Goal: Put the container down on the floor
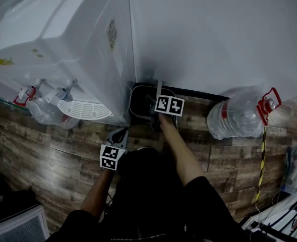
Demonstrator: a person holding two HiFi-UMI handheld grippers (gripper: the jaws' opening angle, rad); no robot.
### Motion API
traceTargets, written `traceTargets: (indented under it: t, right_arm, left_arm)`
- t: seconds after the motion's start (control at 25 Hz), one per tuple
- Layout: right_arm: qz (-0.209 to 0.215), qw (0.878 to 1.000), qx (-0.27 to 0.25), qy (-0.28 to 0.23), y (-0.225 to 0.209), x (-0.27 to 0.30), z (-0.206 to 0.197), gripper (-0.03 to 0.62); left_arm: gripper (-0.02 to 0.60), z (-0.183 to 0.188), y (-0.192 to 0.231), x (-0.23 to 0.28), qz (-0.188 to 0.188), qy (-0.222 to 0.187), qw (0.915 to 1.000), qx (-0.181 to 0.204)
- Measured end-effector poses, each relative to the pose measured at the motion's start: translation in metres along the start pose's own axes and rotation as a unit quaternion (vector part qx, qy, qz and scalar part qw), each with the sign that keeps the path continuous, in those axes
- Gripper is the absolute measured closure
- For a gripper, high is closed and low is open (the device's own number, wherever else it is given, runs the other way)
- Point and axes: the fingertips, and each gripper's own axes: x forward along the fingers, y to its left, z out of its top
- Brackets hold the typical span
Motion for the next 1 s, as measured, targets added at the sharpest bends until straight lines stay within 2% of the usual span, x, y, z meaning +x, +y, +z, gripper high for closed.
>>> traceTargets:
  t: [0.32,0.48,0.6,0.76,0.96,1.0]
  right_arm:
    - [0.033,0.999,-0.035,-0.011,0.016,-0.003,-0.003,0.402]
    - [0.059,0.997,-0.04,-0.009,0.024,-0.002,-0.006,0.396]
    - [0.085,0.996,-0.027,-0.011,0.032,0.002,-0.005,0.396]
    - [0.125,0.992,0.022,-0.008,0.04,0.011,-0.005,0.396]
    - [0.134,0.99,0.04,0.009,0.043,0.021,-0.017,0.399]
    - [0.13,0.991,0.04,0.013,0.041,0.023,-0.02,0.429]
  left_arm:
    - [0.566,-0.001,-0.003,-0.001,-0.002,0.001,1.0,0.009]
    - [0.566,-0.001,-0.001,-0.002,-0.001,0.001,0.9999,0.011]
    - [0.566,-0.002,-0.001,-0.003,0.0,0.002,0.9999,0.012]
    - [0.566,-0.002,0.0,-0.006,0.002,0.0,0.9999,0.01]
    - [0.566,-0.005,0.006,-0.013,0.012,0.001,0.9999,0.007]
    - [0.566,-0.006,0.007,-0.014,0.013,0.001,0.9999,0.006]
